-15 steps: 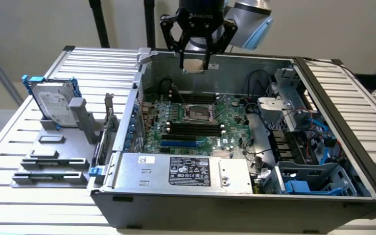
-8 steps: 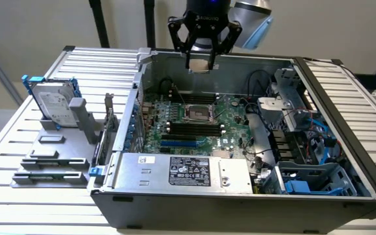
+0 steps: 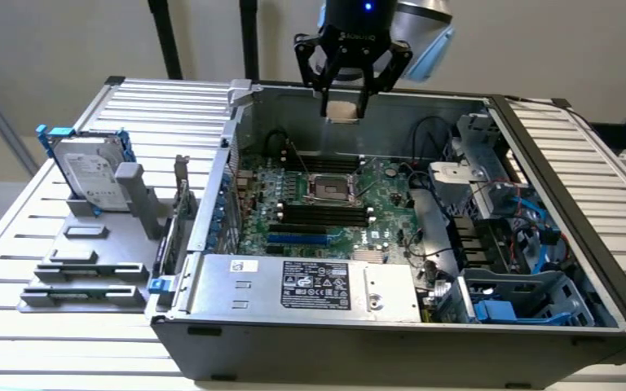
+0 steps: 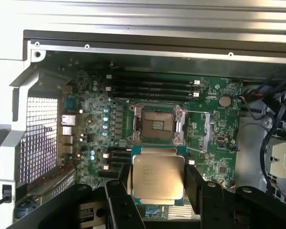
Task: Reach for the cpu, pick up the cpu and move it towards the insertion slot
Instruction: 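Pick up the cpu and move it towards the insertion slot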
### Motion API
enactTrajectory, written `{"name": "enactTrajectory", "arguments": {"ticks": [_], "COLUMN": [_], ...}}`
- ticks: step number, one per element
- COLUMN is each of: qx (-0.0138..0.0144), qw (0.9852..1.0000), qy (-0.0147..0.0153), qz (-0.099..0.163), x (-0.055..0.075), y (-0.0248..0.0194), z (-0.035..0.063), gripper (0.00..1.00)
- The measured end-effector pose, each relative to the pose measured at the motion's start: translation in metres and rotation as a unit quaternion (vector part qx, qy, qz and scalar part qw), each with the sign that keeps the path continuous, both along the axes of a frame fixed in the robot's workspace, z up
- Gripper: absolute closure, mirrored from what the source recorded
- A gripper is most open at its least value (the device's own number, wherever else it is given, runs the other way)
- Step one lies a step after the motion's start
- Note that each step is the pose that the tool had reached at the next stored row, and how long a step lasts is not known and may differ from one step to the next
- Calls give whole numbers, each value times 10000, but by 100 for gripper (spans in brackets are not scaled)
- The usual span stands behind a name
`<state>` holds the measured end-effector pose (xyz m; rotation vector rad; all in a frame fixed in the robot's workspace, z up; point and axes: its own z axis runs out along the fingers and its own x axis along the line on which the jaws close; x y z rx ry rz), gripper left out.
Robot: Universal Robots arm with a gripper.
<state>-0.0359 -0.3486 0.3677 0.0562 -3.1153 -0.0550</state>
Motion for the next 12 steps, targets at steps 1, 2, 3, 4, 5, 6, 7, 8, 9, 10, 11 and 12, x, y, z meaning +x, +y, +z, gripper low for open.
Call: {"name": "enactTrajectory", "arguments": {"ticks": [1,2,3,4,5,6,7,8,9,10,11,12], "qx": [0,0,0,-1,-1,-2,-4,-6,-9,-10,-12,-14], "qw": [10000,10000,10000,10000,10000,10000,10000,10000,10000,10000,10000,10000], "qy": [0,0,0,0,0,0,-1,-2,-2,-2,-3,-3], "qz": [-3,-7,-10,-14,-18,-24,-31,-37,-44,-50,-57,-64], "x": [7,13,19,26,31,35,36,37,37,37,38,39], "y": [17,34,52,69,84,100,118,136,154,174,192,209], "z": [-14,-28,-41,-53,-62,-68,-73,-76,-78,-80,-82,-83], "gripper": [45,45,45,45,45,45,45,45,45,45,45,45]}}
